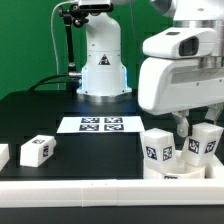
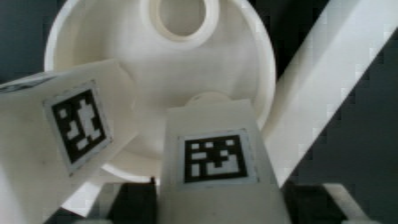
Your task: Assemble stool
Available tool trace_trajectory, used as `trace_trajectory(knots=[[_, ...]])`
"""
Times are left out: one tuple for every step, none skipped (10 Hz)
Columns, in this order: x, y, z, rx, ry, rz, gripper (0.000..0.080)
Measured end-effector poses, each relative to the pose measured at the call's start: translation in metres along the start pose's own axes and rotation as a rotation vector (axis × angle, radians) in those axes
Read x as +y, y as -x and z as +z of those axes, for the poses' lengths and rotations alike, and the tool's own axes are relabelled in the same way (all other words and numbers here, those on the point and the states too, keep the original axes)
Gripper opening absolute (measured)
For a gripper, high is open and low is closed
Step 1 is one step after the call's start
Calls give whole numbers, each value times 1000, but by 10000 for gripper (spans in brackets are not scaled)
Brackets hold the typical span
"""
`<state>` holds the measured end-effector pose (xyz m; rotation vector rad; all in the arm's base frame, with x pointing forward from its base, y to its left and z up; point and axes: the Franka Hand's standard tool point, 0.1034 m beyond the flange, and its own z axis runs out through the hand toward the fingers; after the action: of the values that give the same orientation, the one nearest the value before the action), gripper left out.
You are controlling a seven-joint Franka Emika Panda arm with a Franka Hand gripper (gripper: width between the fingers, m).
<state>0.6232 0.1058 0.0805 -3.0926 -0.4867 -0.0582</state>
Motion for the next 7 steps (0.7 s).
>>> trace_trajectory(knots=[[1, -2, 0, 17, 5, 63, 347], [1, -3, 1, 34, 9, 140, 347], [1, -5, 1, 52, 12, 211, 347], [0, -6, 1, 61, 12, 276, 347], [0, -6, 1, 62, 9, 359, 347], [0, -6, 1, 62, 8, 396, 347], [0, -6, 1, 63, 4, 480, 347]])
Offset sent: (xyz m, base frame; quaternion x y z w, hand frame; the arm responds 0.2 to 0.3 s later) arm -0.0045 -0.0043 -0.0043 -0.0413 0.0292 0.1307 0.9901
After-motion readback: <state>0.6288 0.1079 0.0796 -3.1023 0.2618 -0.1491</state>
